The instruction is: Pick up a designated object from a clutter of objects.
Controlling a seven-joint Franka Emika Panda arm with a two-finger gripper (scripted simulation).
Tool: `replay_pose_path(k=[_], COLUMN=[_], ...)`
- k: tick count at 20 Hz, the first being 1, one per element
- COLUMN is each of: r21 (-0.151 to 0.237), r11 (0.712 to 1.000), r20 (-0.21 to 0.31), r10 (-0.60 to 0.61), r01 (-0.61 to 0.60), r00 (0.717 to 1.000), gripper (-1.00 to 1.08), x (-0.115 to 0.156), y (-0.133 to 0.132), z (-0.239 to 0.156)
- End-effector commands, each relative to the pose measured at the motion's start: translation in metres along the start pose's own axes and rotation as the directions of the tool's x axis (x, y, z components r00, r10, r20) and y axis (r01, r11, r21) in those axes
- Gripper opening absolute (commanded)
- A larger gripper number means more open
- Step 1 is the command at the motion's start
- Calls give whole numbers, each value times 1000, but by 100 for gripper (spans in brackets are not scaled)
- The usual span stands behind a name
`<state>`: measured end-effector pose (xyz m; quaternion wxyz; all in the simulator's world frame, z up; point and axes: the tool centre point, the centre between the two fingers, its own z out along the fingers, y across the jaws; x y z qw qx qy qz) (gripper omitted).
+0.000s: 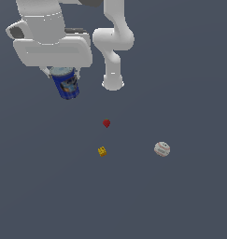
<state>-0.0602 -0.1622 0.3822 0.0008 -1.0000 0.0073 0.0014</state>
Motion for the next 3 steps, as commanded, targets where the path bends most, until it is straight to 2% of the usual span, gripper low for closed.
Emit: replay_pose_path(k=[1, 3], r21=[-1, -1], r11=[1000, 1000], r20=[-3, -3], r10=[-1, -1], r01=[1, 1], r00=[1000, 1000], gripper=[-100, -100], x=[-2, -2], y=[1, 1], z=[-7, -8])
